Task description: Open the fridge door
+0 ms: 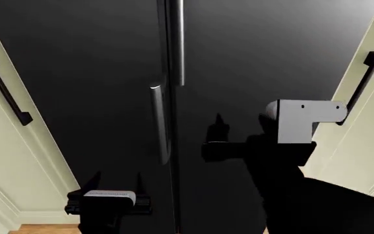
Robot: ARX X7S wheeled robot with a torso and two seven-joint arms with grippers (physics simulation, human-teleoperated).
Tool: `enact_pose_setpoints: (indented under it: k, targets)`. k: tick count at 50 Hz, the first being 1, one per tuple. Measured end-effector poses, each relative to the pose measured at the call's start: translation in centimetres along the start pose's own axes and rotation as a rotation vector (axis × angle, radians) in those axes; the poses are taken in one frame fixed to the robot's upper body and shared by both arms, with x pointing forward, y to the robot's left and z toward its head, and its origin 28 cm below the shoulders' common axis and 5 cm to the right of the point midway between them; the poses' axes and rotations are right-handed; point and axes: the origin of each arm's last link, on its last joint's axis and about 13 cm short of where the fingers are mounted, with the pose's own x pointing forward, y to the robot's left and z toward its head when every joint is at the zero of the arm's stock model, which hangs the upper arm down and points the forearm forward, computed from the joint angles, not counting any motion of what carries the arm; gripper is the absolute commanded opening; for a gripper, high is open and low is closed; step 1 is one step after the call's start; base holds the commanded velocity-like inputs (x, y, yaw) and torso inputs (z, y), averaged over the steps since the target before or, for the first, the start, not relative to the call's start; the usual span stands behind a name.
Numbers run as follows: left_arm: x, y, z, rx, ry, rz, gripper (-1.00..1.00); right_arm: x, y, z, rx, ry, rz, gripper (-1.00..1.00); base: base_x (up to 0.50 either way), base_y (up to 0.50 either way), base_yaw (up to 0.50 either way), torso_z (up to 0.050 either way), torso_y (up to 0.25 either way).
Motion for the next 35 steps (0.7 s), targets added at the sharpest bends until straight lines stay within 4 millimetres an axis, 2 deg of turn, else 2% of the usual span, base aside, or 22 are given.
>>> enact_pose_setpoints:
  k: [8, 17, 25, 35]
  targets:
    - [0.0, 0.1, 0.2, 0.006, -0.003, -0.003, 1.0, -0.6, 2.1, 4.6, -0.099, 0.015, 0.13, 1.0, 0.0, 0.0, 0.0, 0.0, 0.0]
    - [-0.2, 0.1, 0.4, 0.011, -0.004, -0.008, 1.0, 0.1, 3.5, 8.4, -0.191, 0.017, 0.145, 1.0, 0.0, 0.0, 0.0, 0.0, 0.0]
    - [-0.4, 0.1, 0.5, 0.011, -0.004, -0.013, 1.0, 1.8, 4.5, 10.5, -0.225, 0.013, 0.097, 1.0, 0.0, 0.0, 0.0, 0.0, 0.0]
    - [-0.5, 0.1, 0.6, 0.01, -0.005, -0.017, 1.0, 4.9, 5.2, 11.9, -0.195, 0.02, 0.027, 1.0, 0.0, 0.0, 0.0, 0.0, 0.0]
